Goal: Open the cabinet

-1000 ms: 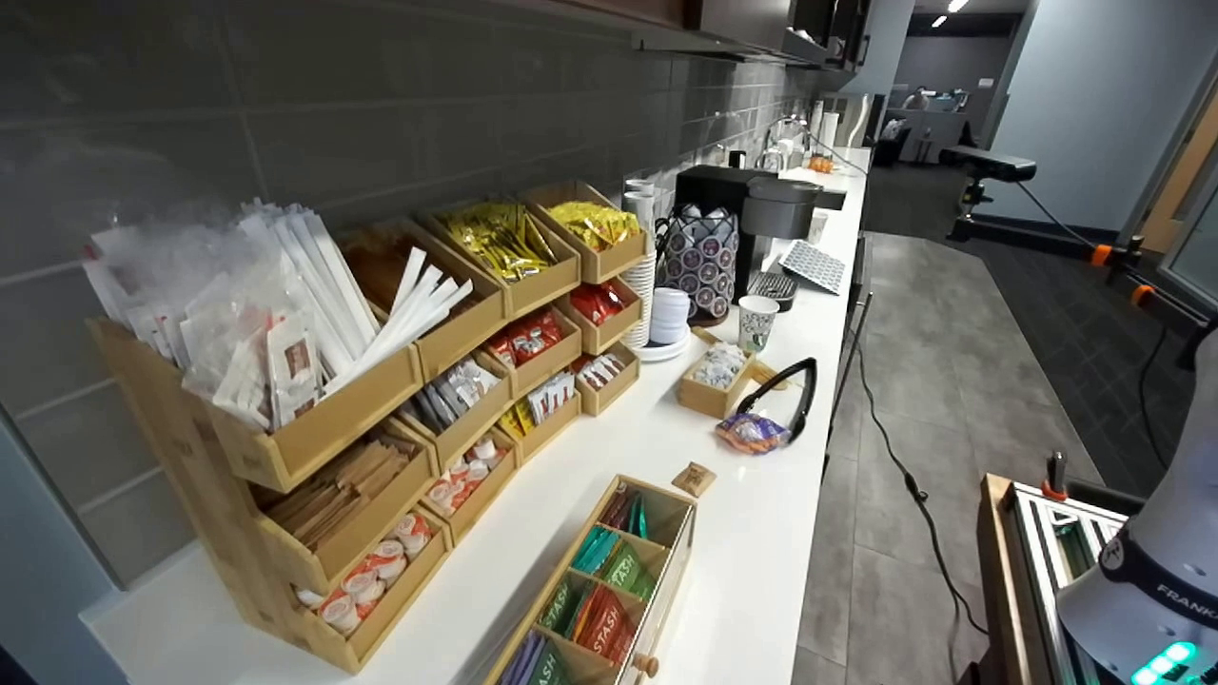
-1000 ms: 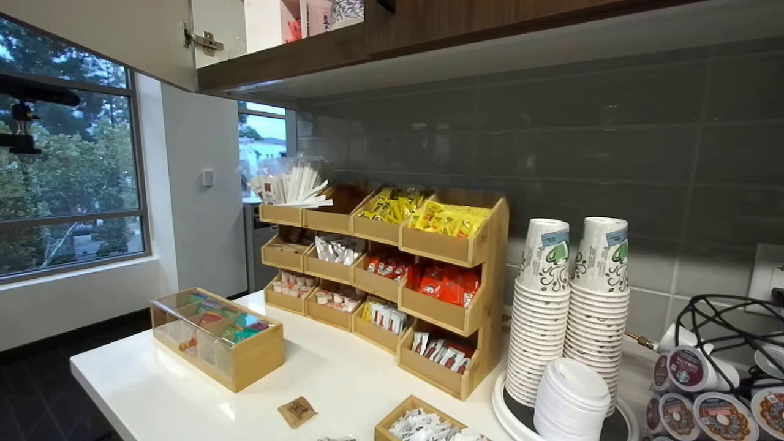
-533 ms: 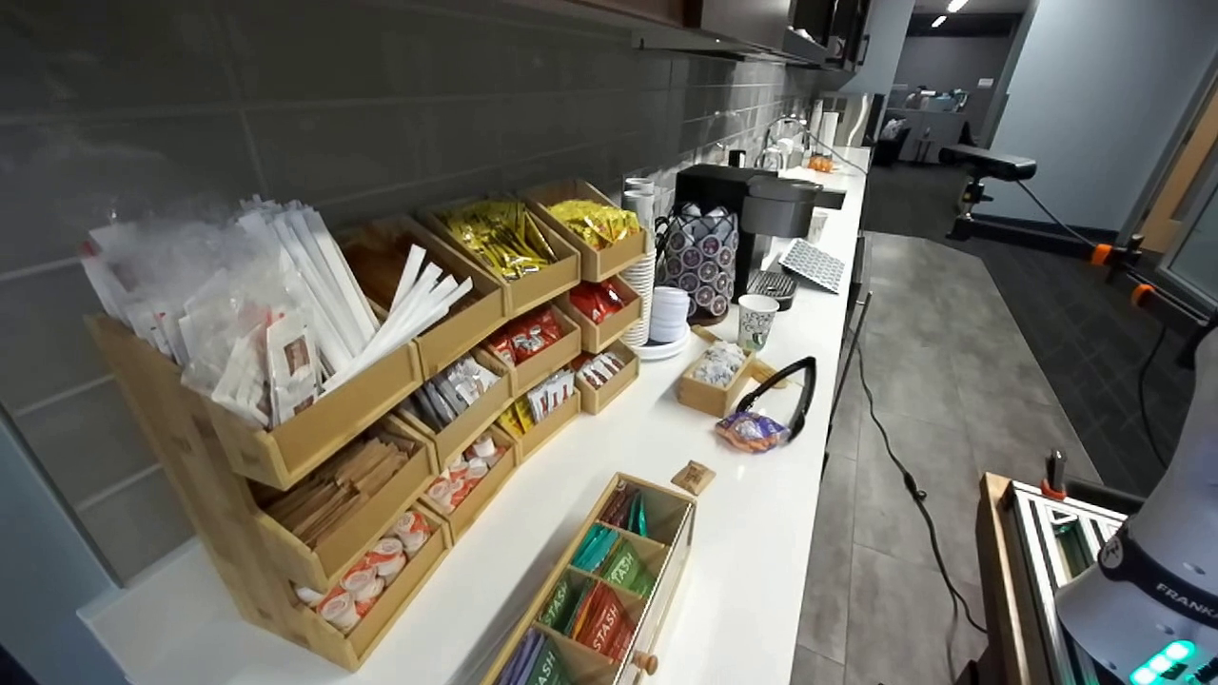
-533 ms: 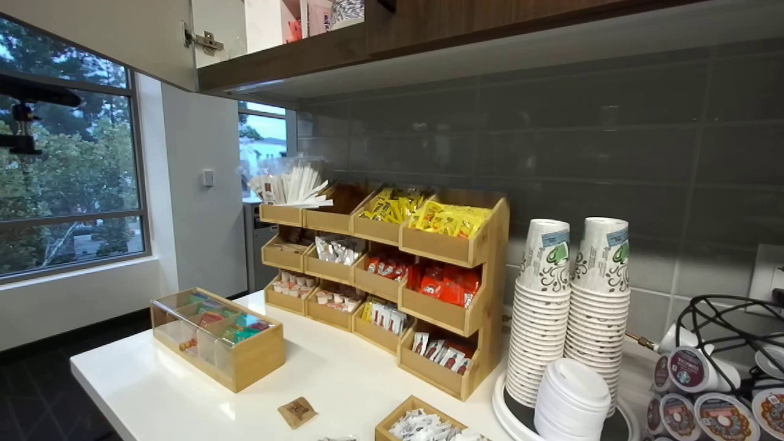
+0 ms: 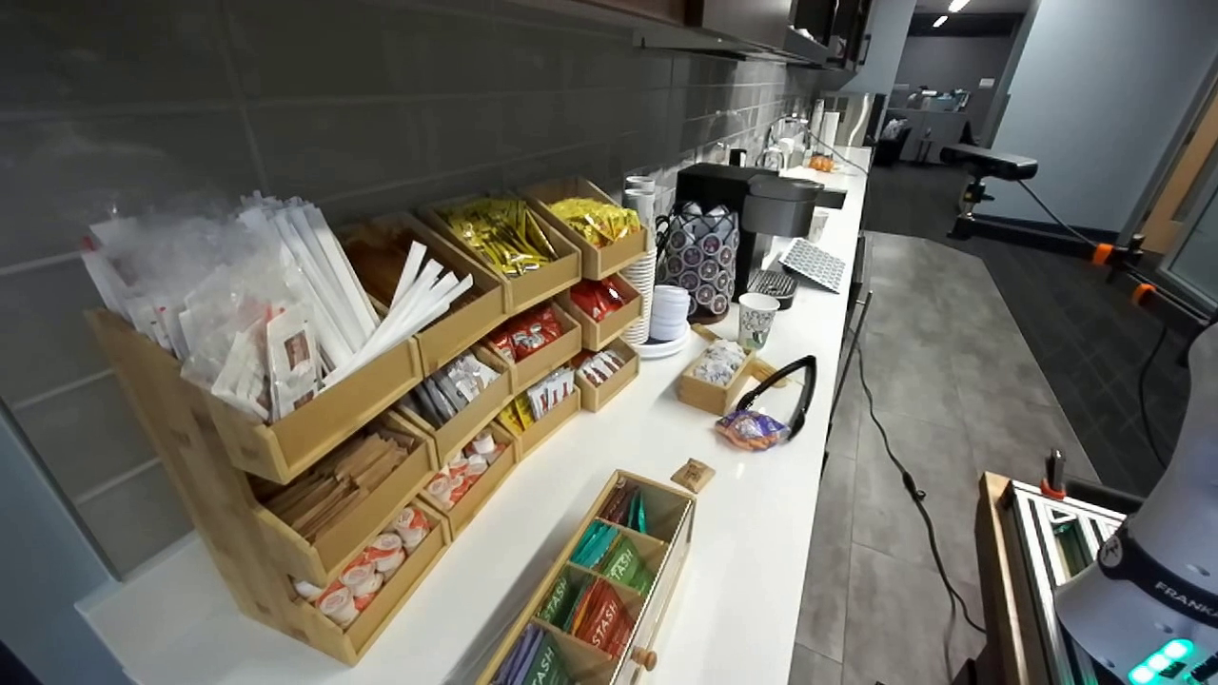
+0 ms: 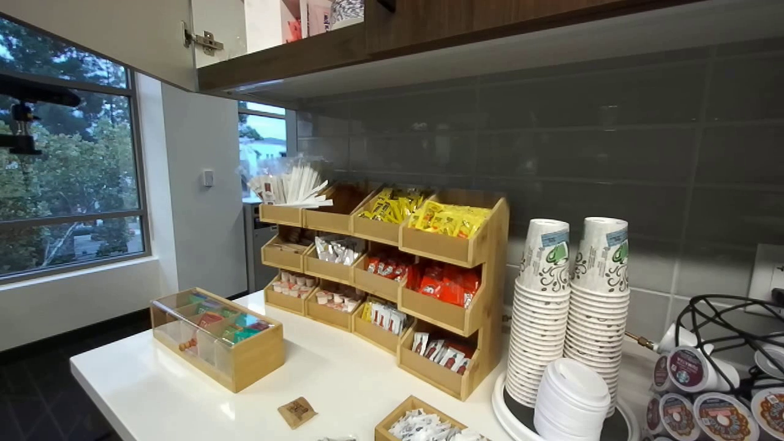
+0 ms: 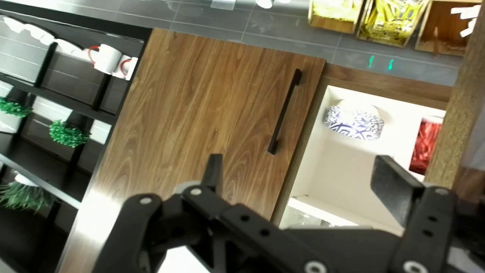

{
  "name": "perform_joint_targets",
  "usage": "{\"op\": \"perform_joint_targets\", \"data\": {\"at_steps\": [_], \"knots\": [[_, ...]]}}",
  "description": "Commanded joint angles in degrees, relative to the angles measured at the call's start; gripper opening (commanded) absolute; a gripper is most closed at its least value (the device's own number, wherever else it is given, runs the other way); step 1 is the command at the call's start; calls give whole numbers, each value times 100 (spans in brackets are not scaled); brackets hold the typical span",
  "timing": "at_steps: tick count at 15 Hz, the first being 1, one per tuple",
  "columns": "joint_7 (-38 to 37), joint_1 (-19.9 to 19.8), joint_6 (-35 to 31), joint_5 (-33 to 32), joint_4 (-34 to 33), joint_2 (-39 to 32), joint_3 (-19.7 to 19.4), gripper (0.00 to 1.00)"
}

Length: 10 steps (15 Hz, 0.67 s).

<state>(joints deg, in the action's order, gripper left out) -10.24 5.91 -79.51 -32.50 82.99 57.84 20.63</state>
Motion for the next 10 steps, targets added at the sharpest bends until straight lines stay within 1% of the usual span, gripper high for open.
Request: {"op": "perform_joint_targets", "data": {"at_steps": [1, 4, 6, 10], "knots": [[108, 395, -354, 909, 387, 396, -558, 100], [75, 496, -428, 1706, 473, 473, -986, 100], [94, 500, -362, 2212, 445, 448, -1234, 100], [81, 367, -126, 3008, 368, 362, -1649, 100]]}}
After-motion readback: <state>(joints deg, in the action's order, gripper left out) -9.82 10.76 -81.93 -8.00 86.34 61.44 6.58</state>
